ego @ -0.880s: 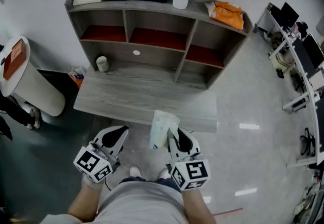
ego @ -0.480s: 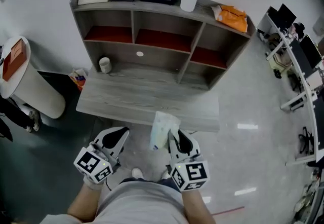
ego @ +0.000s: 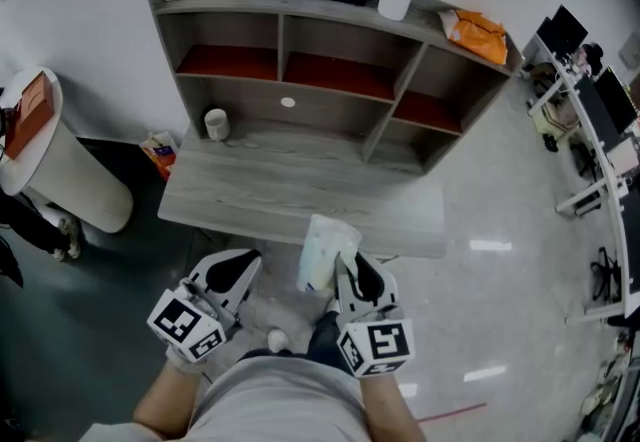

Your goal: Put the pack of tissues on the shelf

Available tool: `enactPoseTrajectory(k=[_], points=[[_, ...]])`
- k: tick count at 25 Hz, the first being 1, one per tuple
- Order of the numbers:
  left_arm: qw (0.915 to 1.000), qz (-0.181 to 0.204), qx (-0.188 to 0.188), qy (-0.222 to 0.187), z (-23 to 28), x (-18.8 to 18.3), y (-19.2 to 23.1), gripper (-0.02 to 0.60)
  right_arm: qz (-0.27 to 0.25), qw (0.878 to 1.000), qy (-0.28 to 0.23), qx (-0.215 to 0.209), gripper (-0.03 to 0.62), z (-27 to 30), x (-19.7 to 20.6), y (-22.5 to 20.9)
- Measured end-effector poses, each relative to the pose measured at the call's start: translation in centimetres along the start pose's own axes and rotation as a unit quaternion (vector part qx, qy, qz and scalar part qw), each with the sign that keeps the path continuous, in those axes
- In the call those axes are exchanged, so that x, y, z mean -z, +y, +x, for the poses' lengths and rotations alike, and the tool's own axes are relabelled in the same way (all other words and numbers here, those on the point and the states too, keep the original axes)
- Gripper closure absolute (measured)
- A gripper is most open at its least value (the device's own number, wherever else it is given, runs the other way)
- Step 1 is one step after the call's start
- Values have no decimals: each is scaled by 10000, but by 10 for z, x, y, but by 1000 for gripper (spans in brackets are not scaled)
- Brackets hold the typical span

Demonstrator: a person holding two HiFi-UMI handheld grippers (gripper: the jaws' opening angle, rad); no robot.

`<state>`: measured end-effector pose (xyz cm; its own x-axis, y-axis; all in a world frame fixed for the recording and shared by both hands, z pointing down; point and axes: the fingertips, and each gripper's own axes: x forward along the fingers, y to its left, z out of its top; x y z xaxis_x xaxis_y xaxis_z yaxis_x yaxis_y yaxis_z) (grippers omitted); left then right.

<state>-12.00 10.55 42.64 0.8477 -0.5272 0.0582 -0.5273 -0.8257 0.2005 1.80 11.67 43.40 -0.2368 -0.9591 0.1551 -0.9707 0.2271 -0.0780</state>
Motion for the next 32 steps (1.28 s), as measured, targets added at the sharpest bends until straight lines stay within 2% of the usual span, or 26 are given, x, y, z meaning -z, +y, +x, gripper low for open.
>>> enactPoseTrajectory(k=[7,17,26,32], points=[[9997,-15,-228,85,18,3,27,560,-90,9999,82,-90,530,37,7,-14],[9972,-32,-730,184,88,-13,72,560,157,9967,260,-752,530,120,-3,-56],[9911,-127,-1324,102,157,-33,104,560,397,9914,160,-1236,530,185,-31,-117],[9829,-72,-1839,21,184,-43,117,560,400,9888,13,-1437,530,231,-53,-155]])
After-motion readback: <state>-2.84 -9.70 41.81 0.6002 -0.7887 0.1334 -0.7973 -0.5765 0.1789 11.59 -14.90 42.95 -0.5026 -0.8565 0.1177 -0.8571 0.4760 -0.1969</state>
